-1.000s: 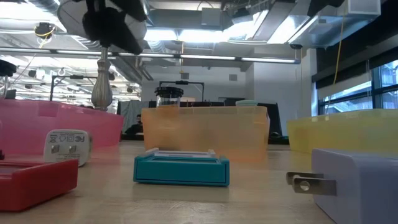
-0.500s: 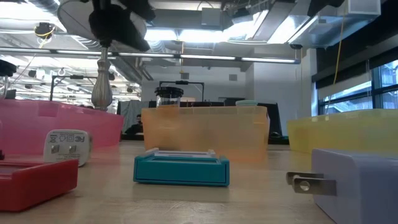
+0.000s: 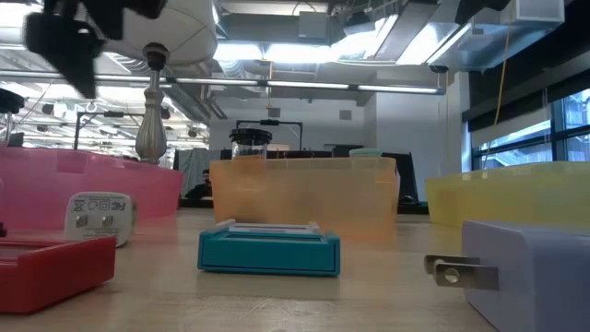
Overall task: Pick & Place Office items
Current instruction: Put the blue hourglass into the orange bin
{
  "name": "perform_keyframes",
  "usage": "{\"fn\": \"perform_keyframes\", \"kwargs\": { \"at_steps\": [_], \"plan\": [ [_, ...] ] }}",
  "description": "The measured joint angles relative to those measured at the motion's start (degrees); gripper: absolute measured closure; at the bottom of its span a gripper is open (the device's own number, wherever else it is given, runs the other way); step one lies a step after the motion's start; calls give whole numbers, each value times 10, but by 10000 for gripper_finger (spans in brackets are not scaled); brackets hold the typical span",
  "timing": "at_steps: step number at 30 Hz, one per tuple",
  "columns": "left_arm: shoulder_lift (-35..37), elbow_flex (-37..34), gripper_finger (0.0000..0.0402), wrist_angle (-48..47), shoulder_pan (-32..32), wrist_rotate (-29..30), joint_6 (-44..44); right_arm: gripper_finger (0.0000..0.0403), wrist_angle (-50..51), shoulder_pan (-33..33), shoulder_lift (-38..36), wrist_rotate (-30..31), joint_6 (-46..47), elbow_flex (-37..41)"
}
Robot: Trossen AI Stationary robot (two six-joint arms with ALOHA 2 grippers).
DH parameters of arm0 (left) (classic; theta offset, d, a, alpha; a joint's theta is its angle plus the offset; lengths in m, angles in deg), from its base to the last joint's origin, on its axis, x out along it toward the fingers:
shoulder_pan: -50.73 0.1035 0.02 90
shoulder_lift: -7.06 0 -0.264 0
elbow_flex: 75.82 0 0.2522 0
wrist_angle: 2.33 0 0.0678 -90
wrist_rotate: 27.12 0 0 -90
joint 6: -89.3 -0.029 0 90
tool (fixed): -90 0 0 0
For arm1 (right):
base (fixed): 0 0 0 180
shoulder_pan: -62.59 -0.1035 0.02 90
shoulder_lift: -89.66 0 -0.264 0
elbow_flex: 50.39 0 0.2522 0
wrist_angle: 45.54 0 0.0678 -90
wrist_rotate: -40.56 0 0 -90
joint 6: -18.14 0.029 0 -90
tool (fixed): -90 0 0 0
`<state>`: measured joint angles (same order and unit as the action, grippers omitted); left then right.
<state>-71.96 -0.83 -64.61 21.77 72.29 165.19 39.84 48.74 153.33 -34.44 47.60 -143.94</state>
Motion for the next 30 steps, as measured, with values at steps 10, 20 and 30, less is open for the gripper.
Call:
{"fn": "perform_keyframes", "kwargs": {
  "at_steps": [10, 20, 30],
  "plan": [
    [-7, 0, 2, -91, -46, -7, 158, 48, -1, 0, 0, 0, 0, 0],
    [-55, 0, 2, -91, -74, -19, 186, 48, -1, 0, 0, 0, 0, 0],
    [-86, 0, 2, -78, -74, -60, 155, 48, -1, 0, 0, 0, 0, 0]
  ]
}}
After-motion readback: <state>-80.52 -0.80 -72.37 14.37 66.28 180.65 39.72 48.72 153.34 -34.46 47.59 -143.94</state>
